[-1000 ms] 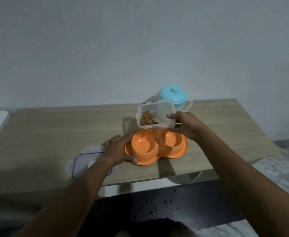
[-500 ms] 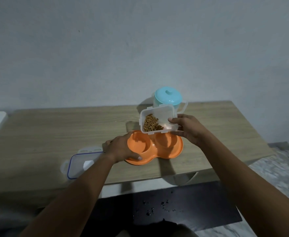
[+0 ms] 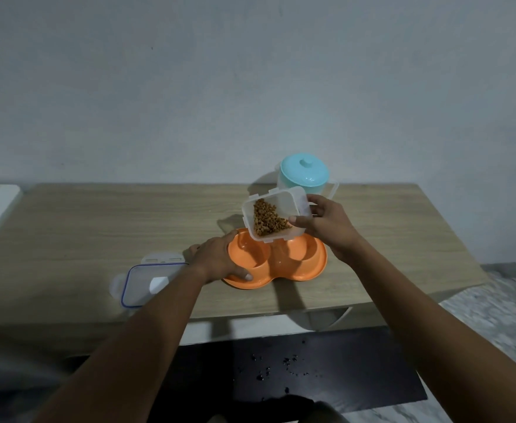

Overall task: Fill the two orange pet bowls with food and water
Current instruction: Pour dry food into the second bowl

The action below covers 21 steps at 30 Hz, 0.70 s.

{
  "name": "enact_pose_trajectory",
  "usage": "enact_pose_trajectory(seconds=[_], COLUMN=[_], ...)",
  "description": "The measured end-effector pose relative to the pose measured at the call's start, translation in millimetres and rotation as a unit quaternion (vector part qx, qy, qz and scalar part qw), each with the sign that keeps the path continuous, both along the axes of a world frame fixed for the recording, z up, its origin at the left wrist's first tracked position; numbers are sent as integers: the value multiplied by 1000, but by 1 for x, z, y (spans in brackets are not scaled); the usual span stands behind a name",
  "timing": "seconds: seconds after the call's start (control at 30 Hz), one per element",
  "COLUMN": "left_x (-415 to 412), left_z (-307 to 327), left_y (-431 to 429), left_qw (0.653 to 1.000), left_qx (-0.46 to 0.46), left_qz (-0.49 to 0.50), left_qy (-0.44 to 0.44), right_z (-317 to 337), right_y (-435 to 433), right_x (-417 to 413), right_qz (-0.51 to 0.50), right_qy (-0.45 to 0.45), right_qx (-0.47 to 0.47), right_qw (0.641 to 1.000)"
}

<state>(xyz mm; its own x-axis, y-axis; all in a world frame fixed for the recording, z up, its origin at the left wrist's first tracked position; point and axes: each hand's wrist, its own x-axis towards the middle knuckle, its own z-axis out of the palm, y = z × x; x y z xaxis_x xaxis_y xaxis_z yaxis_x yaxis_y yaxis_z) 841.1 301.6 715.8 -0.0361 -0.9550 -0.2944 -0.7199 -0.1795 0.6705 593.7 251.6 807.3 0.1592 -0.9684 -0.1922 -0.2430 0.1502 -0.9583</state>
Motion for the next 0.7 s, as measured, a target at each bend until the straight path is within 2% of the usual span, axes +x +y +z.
enact_pose_trajectory(seconds=[0.2,0.33,0.53,0.7], left_x=[1,3,6,6], left_z=[-1,-5,-22,-22], left_y=[-2,-3,-9,-10], left_qw=[1000,998,997,997], left_qx=[8,11,21,17], left_qz=[1,9,16,11], left_qy=[16,55,67,71], right_z=[-3,-2,-1,-2], right_y=[3,5,10,13], right_x=[5,6,7,9], right_qz=[20,19,31,41], right_qy=[58,58,108,116], right_qx=[-50,-54,-72,-88], right_qw=[997,997,991,989])
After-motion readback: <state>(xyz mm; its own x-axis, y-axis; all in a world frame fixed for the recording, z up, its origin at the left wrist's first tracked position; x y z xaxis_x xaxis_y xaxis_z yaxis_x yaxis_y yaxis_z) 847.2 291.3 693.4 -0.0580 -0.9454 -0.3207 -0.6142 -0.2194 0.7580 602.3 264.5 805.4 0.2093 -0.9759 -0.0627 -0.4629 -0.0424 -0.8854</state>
